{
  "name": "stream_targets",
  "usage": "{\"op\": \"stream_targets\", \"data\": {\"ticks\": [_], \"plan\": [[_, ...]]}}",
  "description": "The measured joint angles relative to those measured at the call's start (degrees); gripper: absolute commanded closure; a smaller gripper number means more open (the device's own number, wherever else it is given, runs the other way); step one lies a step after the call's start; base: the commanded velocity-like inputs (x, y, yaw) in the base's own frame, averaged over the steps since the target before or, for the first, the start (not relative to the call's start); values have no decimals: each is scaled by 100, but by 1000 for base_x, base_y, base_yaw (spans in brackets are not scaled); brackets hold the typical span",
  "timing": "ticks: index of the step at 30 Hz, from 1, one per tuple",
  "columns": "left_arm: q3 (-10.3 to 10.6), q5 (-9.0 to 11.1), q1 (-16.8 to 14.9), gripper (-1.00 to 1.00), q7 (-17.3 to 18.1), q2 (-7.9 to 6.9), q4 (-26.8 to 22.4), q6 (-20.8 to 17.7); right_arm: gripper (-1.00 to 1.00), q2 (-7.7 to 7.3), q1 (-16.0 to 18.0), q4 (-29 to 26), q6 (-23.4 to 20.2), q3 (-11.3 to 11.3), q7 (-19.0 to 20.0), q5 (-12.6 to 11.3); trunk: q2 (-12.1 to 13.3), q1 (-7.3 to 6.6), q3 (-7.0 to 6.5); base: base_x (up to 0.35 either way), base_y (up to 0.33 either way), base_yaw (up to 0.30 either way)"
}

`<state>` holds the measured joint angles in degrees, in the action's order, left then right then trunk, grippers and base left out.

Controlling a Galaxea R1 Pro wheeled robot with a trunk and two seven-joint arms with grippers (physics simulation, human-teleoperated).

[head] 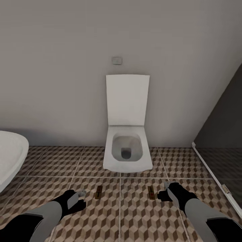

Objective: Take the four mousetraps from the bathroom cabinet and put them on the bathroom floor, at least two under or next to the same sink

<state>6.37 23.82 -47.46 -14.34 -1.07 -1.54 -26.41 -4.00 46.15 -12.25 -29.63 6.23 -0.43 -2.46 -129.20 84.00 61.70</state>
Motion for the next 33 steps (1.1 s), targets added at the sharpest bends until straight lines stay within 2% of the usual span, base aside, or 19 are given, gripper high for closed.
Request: {"op": "stream_targets", "data": {"ticks": [8,33], "plan": [[-6,5,23,-100,-3,-11,10,19,-100,-1,-2,65,-9,-6,-12,0,321,-176,-170,0,0,-52],[-32,107,25,-100,2,-53,2,48,-100,-1,-1,202,-9,8,-16,1,1324,-725,-824,0,0,-64]]}}
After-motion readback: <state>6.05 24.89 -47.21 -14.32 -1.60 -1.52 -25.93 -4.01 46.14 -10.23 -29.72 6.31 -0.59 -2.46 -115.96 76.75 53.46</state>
